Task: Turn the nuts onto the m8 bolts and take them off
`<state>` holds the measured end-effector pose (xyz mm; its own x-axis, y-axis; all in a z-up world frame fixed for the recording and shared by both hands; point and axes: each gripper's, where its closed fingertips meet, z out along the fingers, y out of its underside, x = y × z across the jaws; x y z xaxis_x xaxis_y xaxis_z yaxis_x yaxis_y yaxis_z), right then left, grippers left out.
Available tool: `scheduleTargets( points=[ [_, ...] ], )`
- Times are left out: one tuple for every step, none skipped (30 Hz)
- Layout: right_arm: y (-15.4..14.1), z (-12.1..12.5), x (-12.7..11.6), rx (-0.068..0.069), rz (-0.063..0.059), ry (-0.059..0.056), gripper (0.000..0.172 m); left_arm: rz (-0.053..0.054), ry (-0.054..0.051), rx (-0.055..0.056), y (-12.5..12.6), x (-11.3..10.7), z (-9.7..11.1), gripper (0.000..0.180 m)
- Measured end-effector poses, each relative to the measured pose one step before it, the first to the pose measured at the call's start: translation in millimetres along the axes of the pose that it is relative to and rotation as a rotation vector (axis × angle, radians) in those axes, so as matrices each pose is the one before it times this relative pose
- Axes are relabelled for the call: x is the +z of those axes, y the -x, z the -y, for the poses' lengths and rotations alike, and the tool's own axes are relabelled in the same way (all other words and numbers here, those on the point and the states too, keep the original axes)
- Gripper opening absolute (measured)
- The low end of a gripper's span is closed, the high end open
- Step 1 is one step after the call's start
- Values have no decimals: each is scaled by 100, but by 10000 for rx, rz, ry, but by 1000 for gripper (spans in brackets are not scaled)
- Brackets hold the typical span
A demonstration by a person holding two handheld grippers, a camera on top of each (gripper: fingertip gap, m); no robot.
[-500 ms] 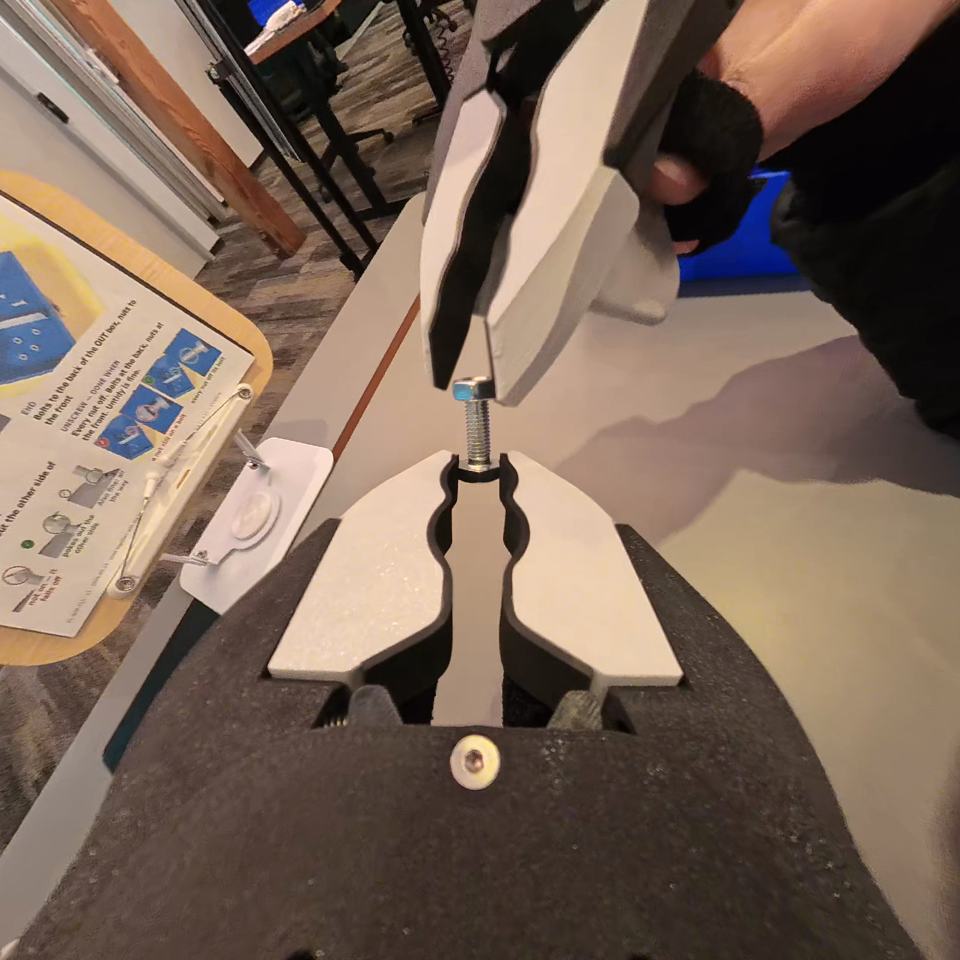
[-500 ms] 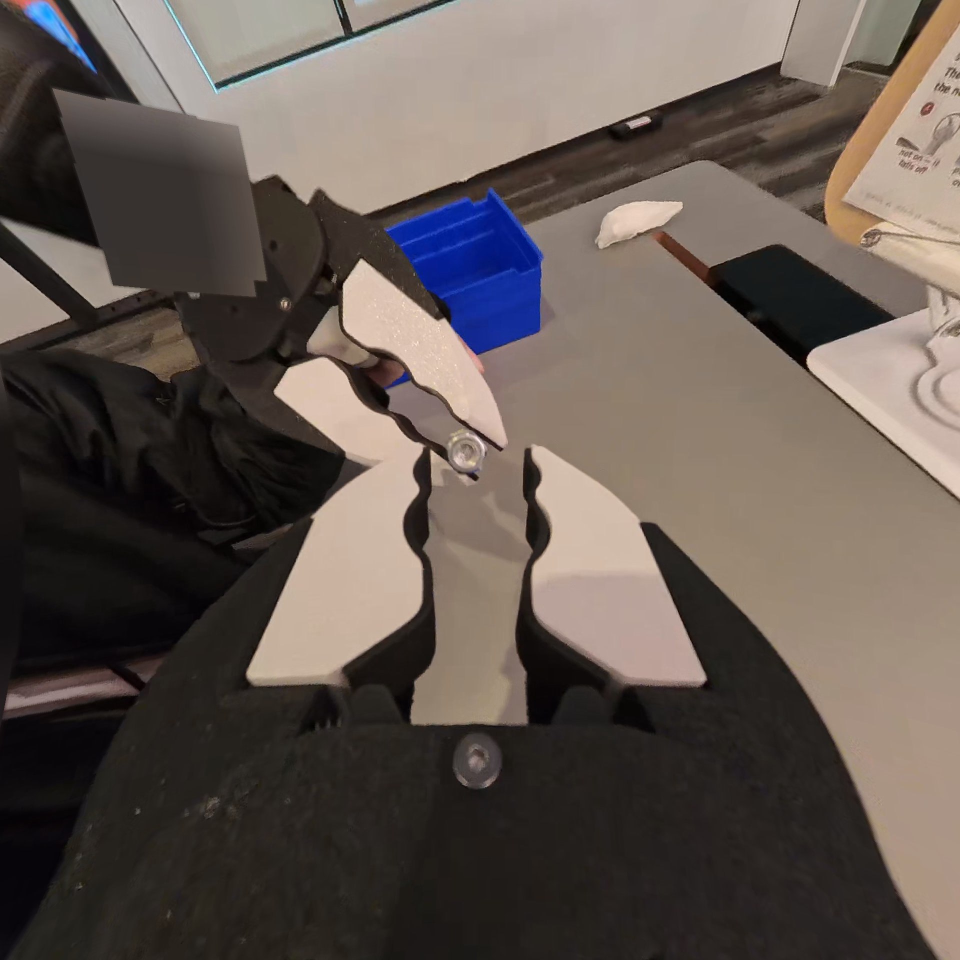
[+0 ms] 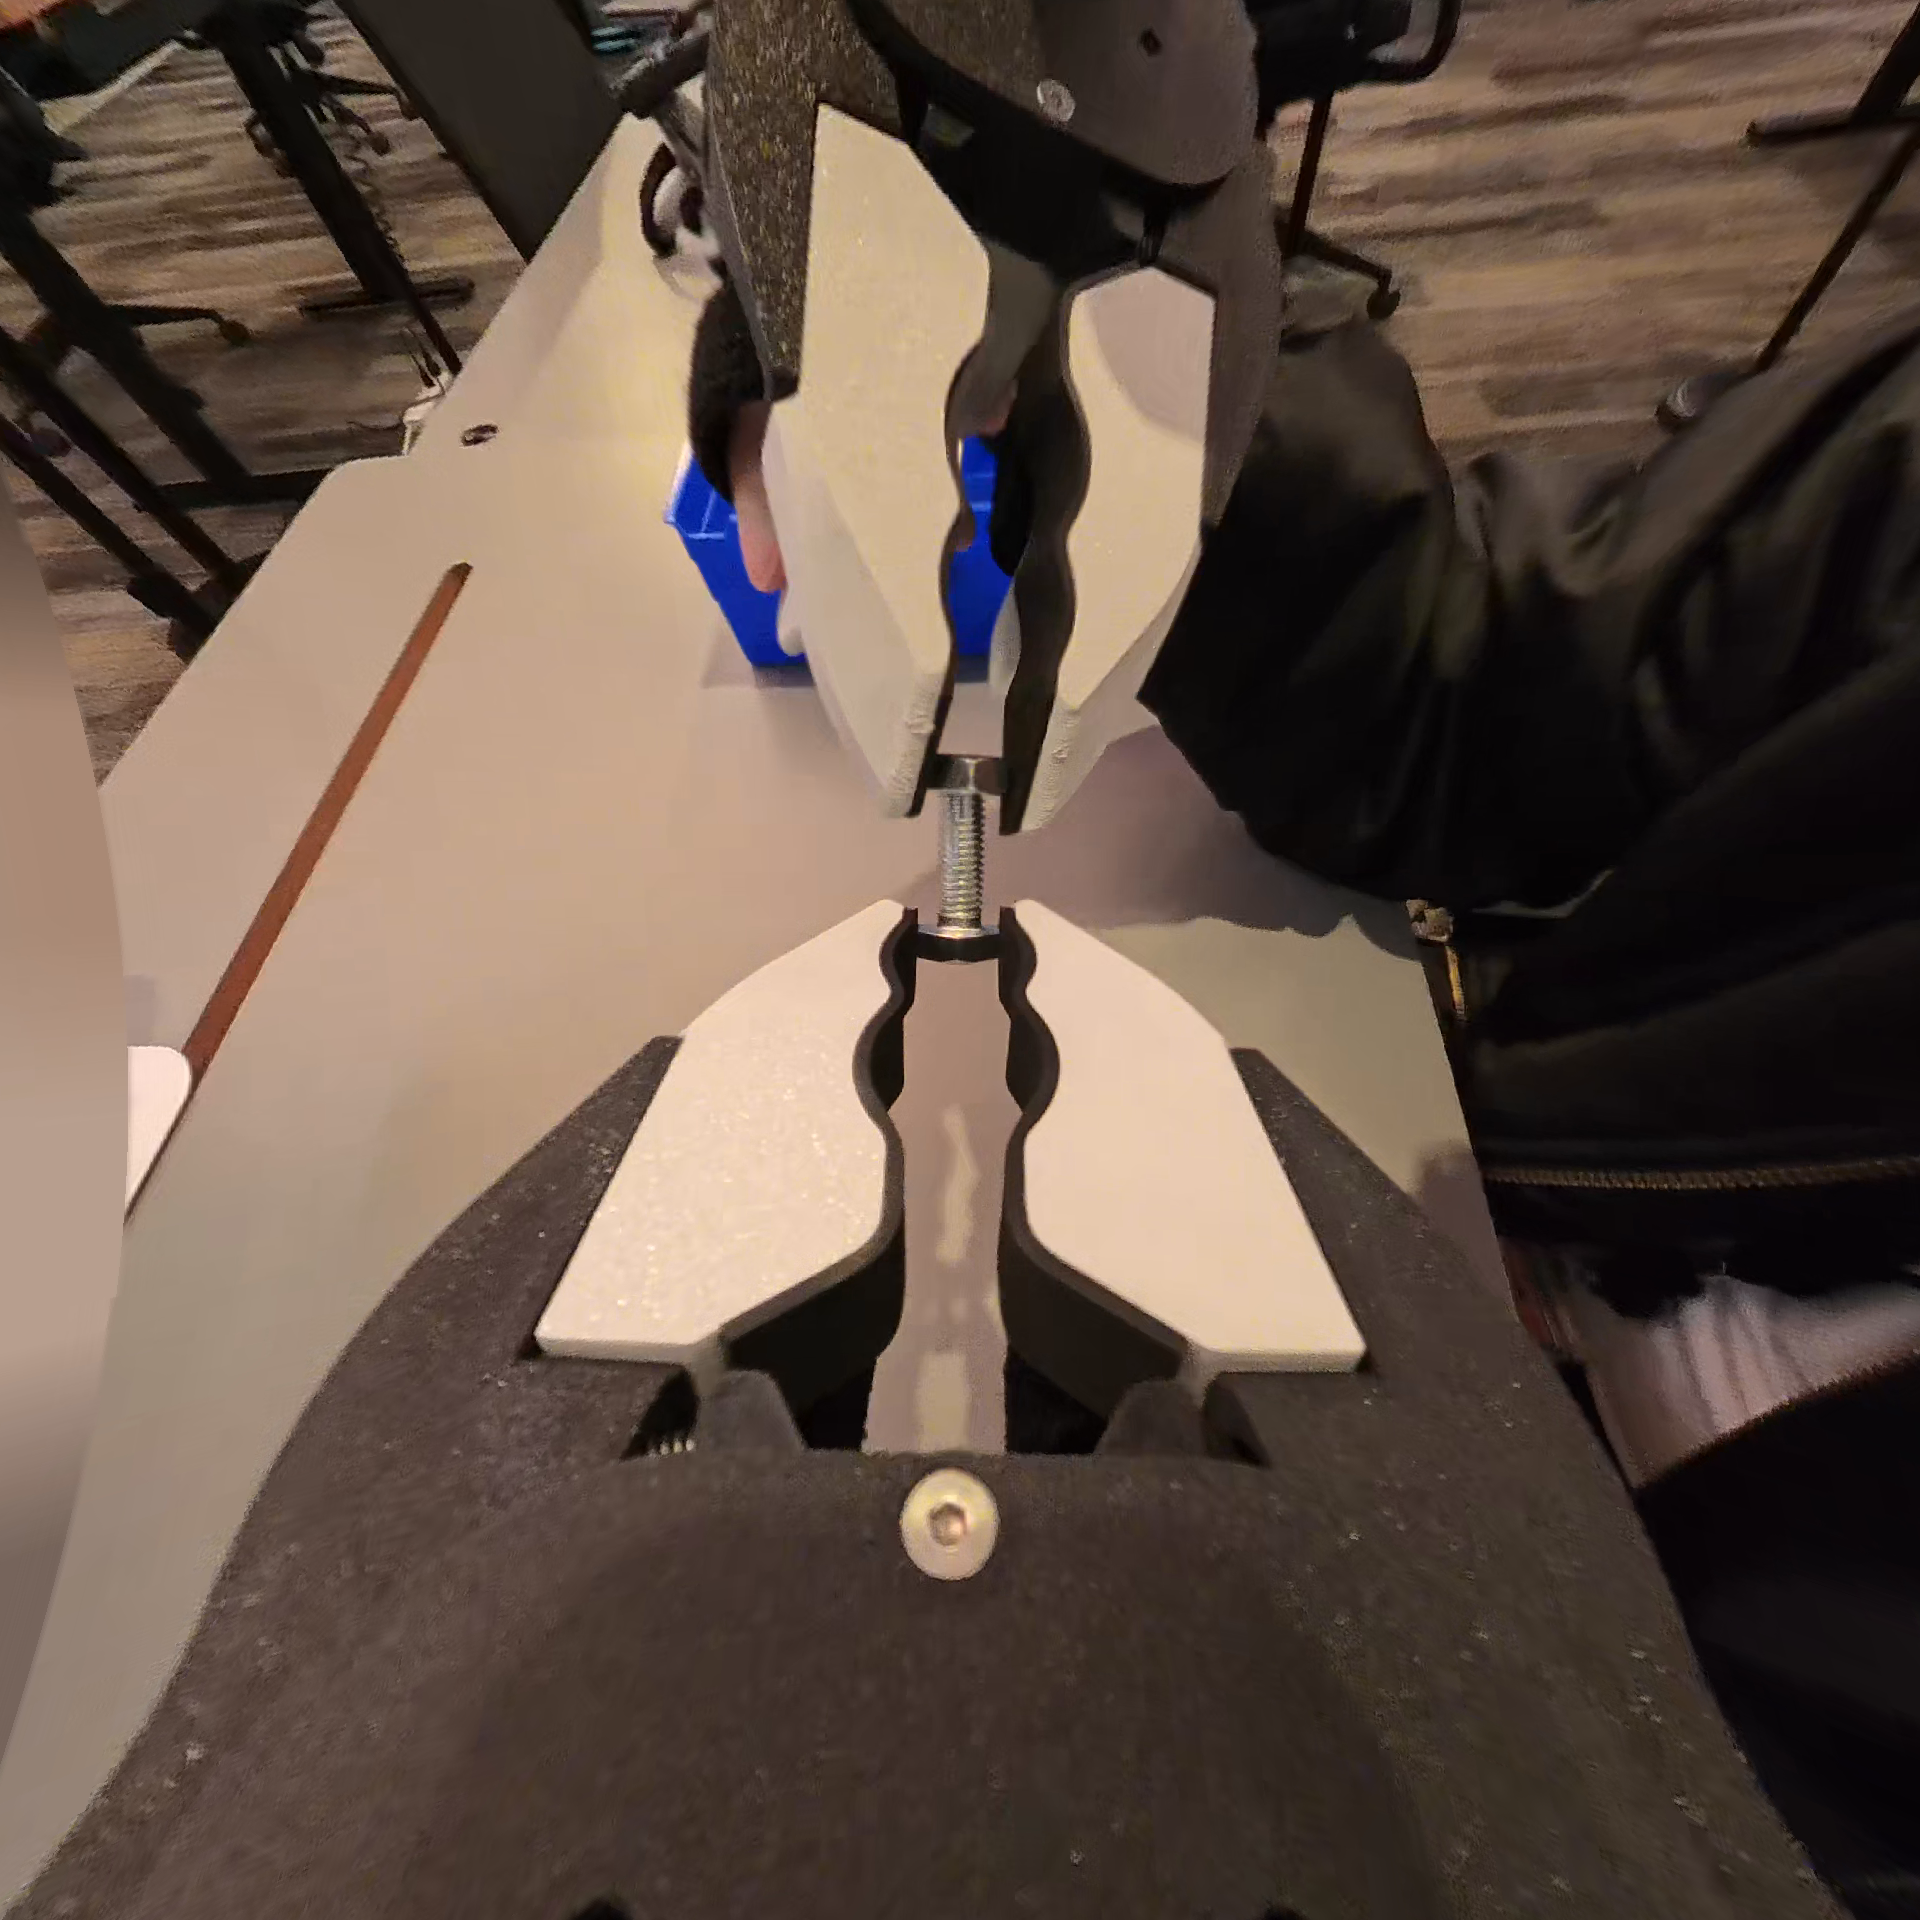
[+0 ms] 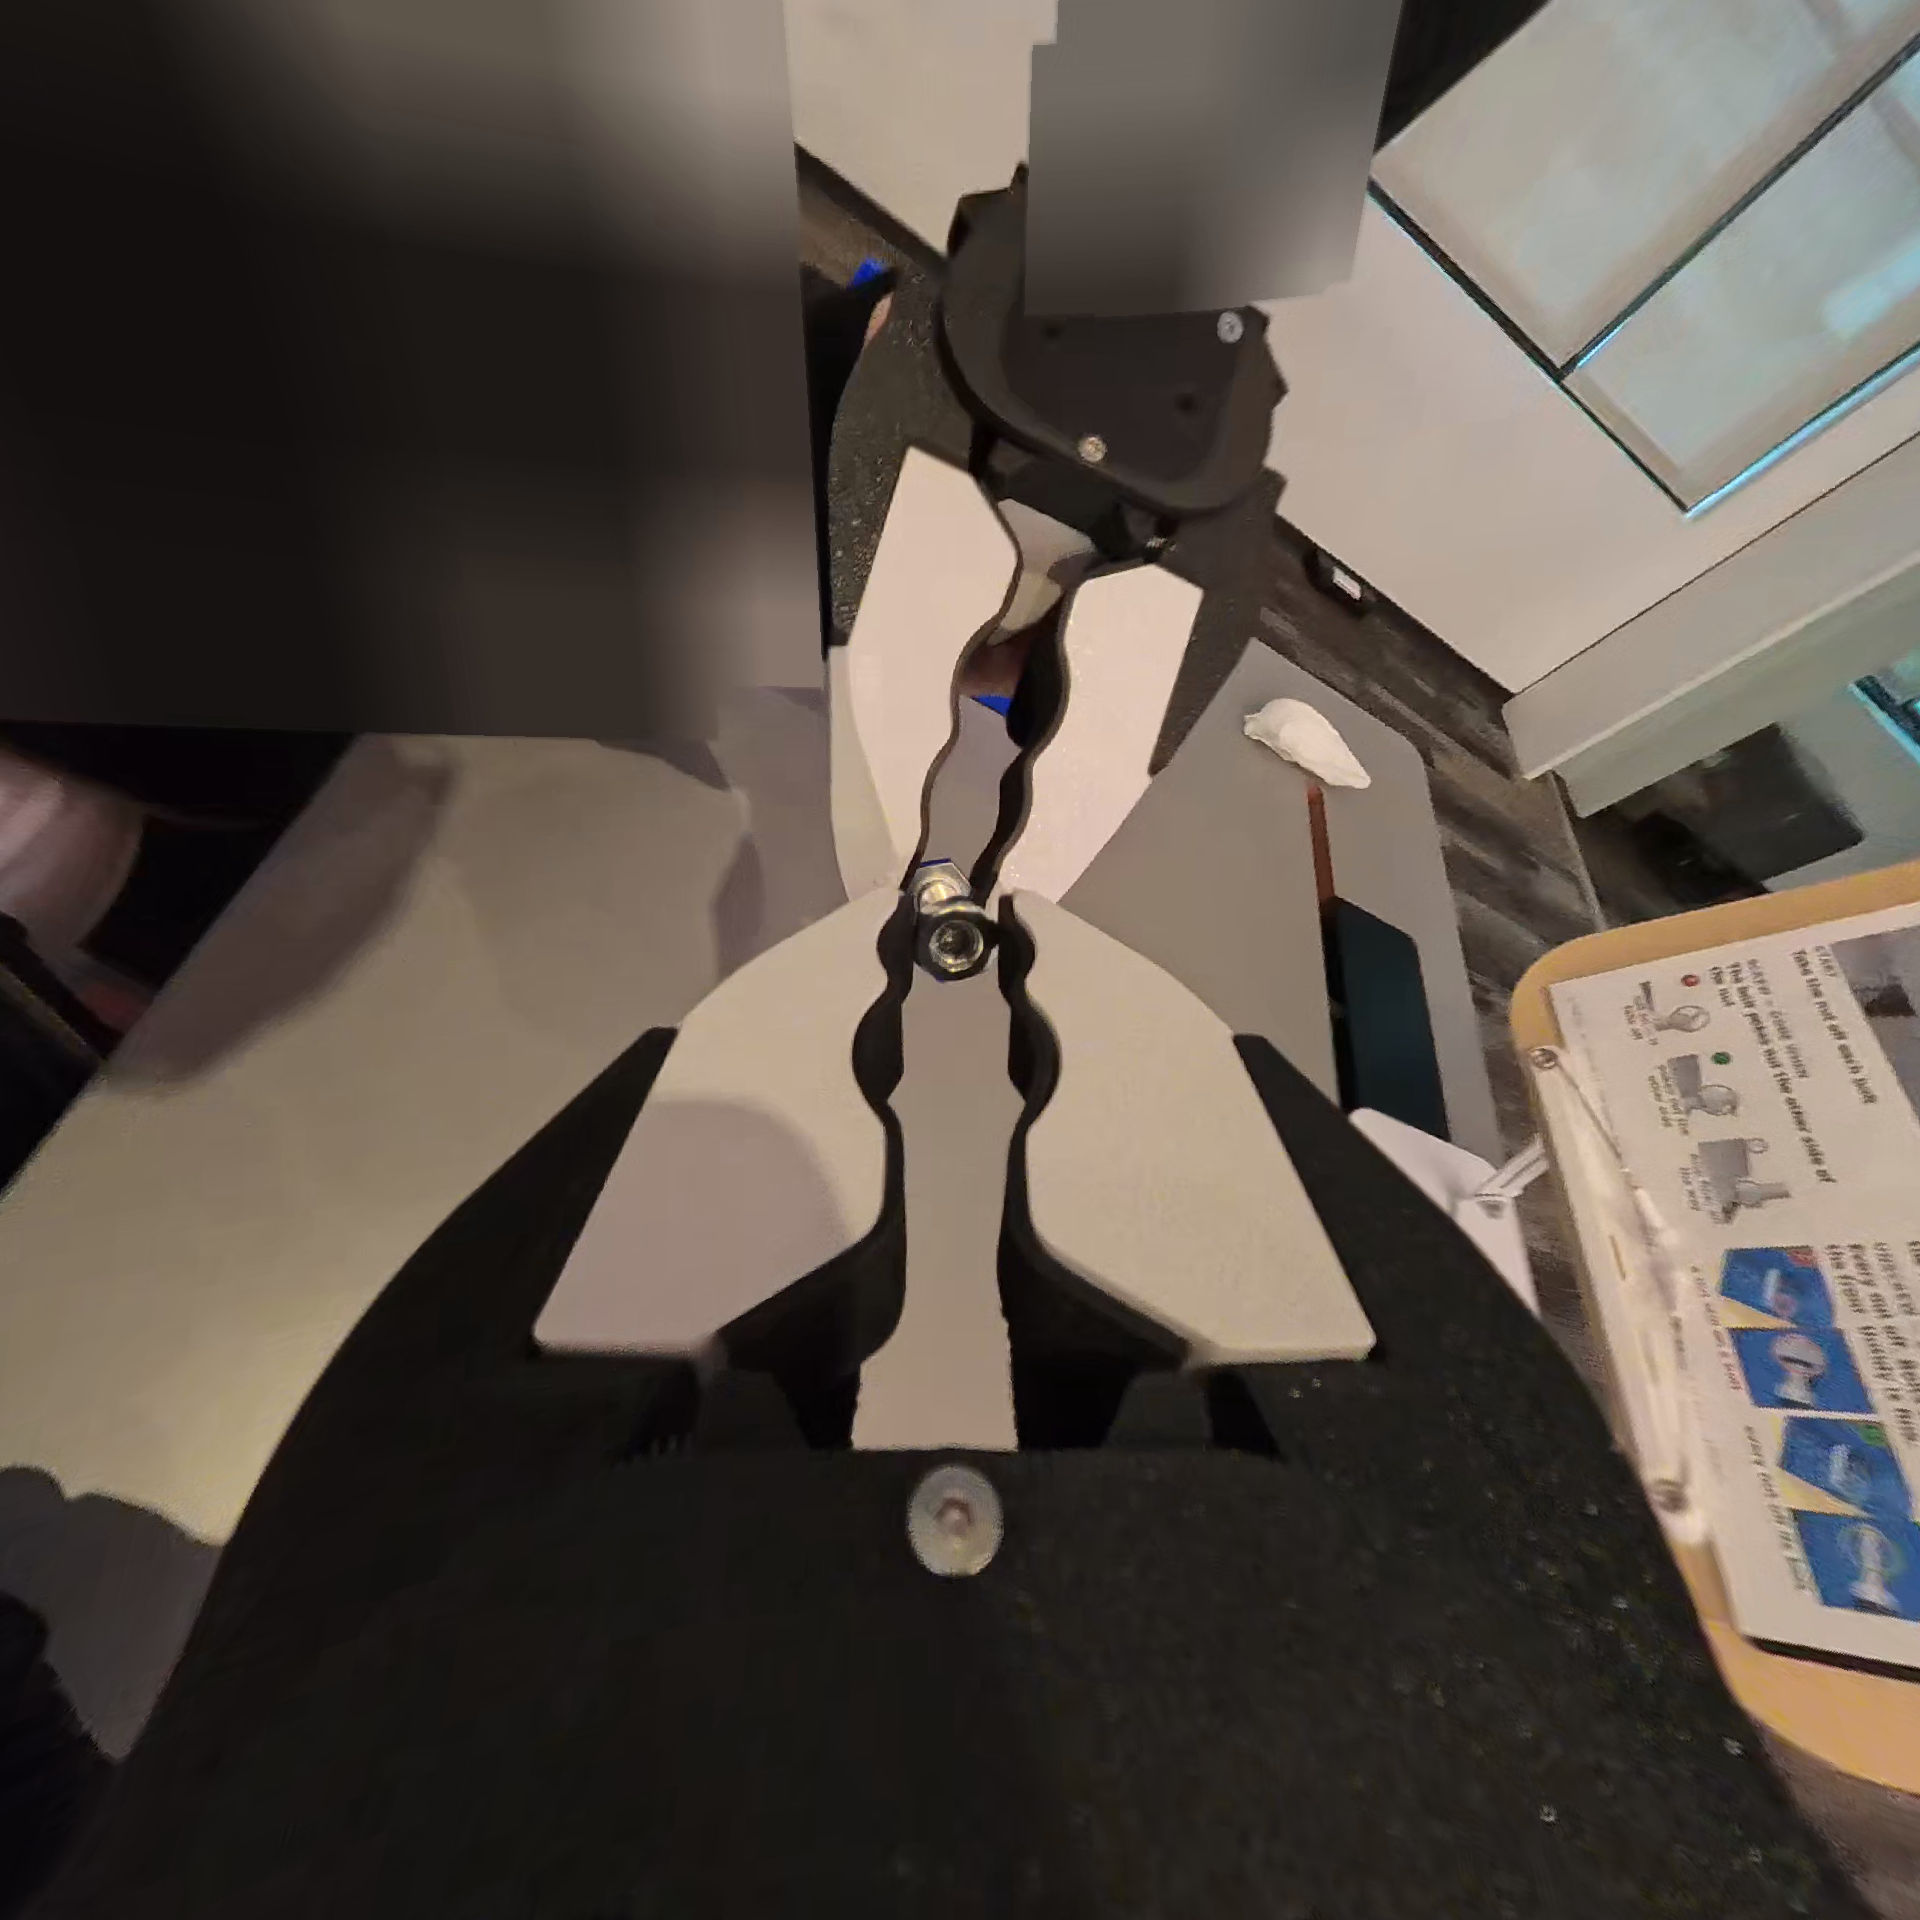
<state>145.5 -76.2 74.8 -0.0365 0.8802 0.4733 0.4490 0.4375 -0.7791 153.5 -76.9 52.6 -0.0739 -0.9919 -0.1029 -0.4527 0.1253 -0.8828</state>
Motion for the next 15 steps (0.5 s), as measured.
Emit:
scheduleTargets(
  points=[
    [-314,112,-29,246,-87,-146,14,159,-111,-40,243,-113,197,15],
    [-341,5,9,184,-117,-113,14,222,-13,4,287,-74,68,15],
    [-448,-95,42,288,-203,-15,17,316,59,55,413,-41,-44,15],
    [-559,-146,52,421,-290,99,31,492,71,95,676,-43,-72,15],
    [-512,-163,32,485,-246,143,40,426,39,96,585,-54,-25,15],
    [-482,-155,9,571,-205,147,40,254,43,45,349,-60,-30,15],
    [-550,-138,-36,681,-222,141,38,365,29,64,472,-62,16,15],
    [-412,-74,-62,778,-111,93,35,544,10,118,713,-97,58,15],
    [-62,27,-32,851,131,-8,34,477,115,163,578,-65,-90,15],
    [71,101,-9,938,221,-77,32,286,67,185,281,-33,-41,15],
    [-57,154,21,912,150,-100,28,302,-28,114,299,-28,121,15],
    [-117,306,39,715,77,-192,27,273,27,84,259,-18,69,15],
    [-232,258,67,561,-31,-226,26,112,57,128,8,10,-8,15],
    [-320,24,125,392,-129,-68,24,62,30,115,-50,6,12,15],
    [-291,-182,166,131,-168,90,29,116,-2,62,52,10,75,15]
  ],
)
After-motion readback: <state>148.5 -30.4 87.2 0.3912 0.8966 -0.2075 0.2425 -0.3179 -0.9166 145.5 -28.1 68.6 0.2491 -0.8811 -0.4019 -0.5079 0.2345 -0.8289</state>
